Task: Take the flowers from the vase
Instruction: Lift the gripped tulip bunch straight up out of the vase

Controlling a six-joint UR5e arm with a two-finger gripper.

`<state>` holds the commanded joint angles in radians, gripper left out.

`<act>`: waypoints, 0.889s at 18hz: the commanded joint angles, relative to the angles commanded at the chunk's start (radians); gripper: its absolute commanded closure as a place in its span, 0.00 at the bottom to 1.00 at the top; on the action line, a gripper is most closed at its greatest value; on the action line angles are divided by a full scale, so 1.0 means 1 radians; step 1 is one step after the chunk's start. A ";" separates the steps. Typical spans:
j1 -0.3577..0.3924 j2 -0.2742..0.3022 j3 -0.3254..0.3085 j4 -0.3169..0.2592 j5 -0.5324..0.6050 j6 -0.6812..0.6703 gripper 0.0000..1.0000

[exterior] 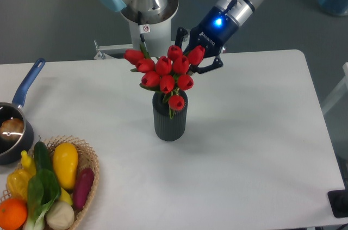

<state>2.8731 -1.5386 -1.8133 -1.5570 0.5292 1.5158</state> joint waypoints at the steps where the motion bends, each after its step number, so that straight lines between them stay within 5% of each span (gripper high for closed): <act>1: 0.000 -0.002 0.009 0.000 0.000 -0.008 0.71; 16: 0.097 -0.012 0.107 0.002 -0.124 -0.121 0.71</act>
<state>2.9697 -1.5509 -1.7058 -1.5555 0.4050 1.3944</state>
